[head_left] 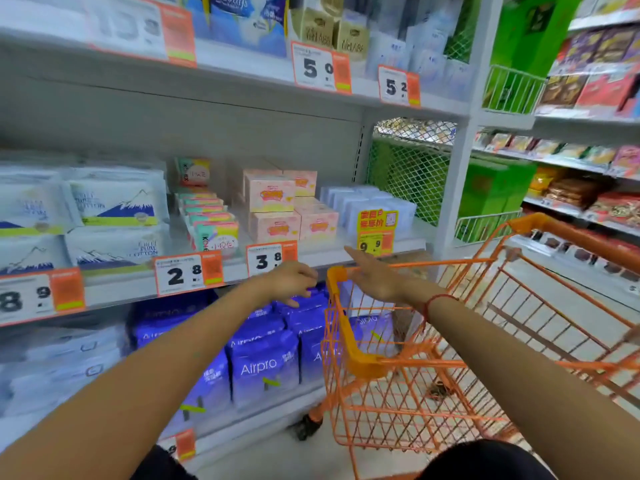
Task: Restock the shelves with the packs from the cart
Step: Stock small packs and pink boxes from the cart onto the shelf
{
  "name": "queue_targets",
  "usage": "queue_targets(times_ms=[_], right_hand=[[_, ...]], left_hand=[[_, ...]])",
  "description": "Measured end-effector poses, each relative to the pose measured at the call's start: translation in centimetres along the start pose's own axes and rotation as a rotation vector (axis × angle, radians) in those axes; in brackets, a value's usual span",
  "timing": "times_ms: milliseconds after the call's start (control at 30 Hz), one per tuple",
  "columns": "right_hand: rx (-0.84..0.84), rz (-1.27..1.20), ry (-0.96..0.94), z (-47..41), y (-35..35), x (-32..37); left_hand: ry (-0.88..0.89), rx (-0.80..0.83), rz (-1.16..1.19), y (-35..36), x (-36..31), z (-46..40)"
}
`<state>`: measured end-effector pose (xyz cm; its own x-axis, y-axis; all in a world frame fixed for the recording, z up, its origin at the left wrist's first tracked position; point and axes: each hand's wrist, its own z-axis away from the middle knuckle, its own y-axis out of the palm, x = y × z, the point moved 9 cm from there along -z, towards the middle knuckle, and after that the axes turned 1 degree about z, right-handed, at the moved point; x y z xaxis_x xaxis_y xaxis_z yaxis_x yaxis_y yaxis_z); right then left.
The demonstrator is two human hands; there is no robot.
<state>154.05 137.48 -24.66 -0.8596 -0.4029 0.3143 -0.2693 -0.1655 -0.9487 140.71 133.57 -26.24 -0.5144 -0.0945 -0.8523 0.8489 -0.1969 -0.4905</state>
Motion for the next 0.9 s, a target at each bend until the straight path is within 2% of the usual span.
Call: queue_targets(times_ms=[100,233,300,367,467,600,633,733,900], right_hand=[[-0.022,-0.022,-0.047,0.1,-1.8,2.0],[-0.110,0.062,-0.064,-1.0,-4.3,4.0],[-0.213,0.050,-0.110,-1.4,-5.8,5.4],[-0.321,-0.007,-0.139,-1.6,-7.2,6.6],[-0.468,-0.049,-0.154,-2.1,-8.6,7.7],[-0.821,-0.076,-0.272,-2.8,-11.2,8.6],[-0.858,-0.080,-0.307,-3.6,-11.6,8.8],[-0.776,-0.039,-0.368,-8.5,-11.8,8.9],[-0.417,-0.037,-0.479,-16.9,-9.2,8.8]], left_hand=[[0.097,-0.130,-0.195,-5.0,-2.8,1.3],[0.171,-0.409,-0.806,-11.9,-6.5,4.4],[0.136,-0.522,-0.961,-14.4,-7.3,5.5],[0.087,-0.590,-0.988,-16.1,-7.6,6.2],[0.095,-0.642,-0.912,-17.9,-7.8,6.5],[0.094,-0.626,-0.855,-19.3,-6.6,5.0],[0.087,-0.617,-0.874,-19.7,-6.2,4.3],[0.096,-0.574,-0.879,-20.5,-5.7,1.6],[0.169,-0.451,-0.812,-20.9,-5.6,-4.4]])
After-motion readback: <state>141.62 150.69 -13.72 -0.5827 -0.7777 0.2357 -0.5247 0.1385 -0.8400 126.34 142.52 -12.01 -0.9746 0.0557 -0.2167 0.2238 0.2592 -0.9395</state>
